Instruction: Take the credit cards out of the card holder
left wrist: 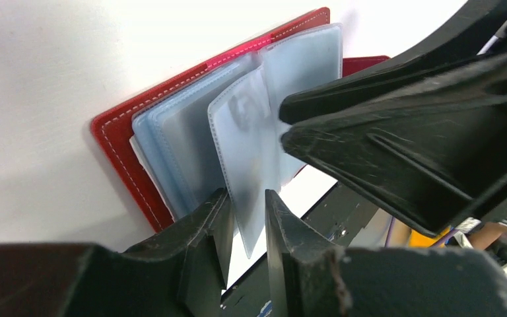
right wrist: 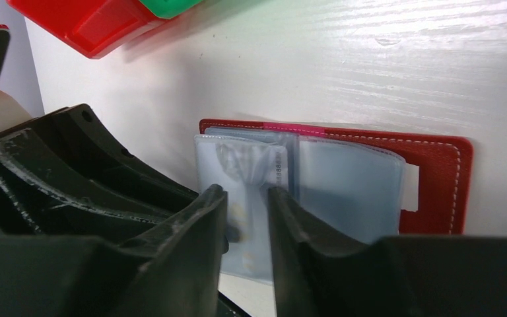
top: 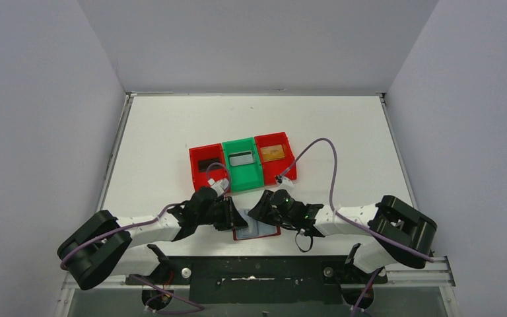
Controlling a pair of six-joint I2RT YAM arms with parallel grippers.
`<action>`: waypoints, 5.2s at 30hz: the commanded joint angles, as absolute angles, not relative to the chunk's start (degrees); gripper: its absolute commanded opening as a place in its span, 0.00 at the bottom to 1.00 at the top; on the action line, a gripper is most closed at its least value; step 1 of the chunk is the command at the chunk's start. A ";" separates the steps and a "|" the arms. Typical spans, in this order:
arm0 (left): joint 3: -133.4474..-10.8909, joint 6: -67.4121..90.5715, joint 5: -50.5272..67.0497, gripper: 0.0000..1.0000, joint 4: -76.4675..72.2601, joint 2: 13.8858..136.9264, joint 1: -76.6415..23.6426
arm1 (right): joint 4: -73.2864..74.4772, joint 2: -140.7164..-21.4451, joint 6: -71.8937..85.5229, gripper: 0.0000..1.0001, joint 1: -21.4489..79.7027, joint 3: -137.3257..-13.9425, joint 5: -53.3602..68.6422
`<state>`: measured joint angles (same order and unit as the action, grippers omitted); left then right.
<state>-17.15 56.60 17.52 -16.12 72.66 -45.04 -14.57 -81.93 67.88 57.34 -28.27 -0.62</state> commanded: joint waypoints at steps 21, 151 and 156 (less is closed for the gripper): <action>-22.88 53.51 11.28 0.00 -7.24 72.23 -45.79 | 7.34 -86.00 60.27 0.21 62.93 -44.69 -13.55; -33.73 58.83 5.78 0.41 -2.36 85.39 -51.41 | 7.74 -79.94 75.21 0.22 56.51 -29.69 -12.74; -32.69 59.30 2.85 0.41 -0.52 83.58 -51.43 | 7.43 -79.39 75.33 0.19 56.43 -29.27 -12.66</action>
<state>-34.00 59.37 7.77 -4.19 85.45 -51.42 5.32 -79.22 75.22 56.90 -31.18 -12.16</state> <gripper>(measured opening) 0.410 0.208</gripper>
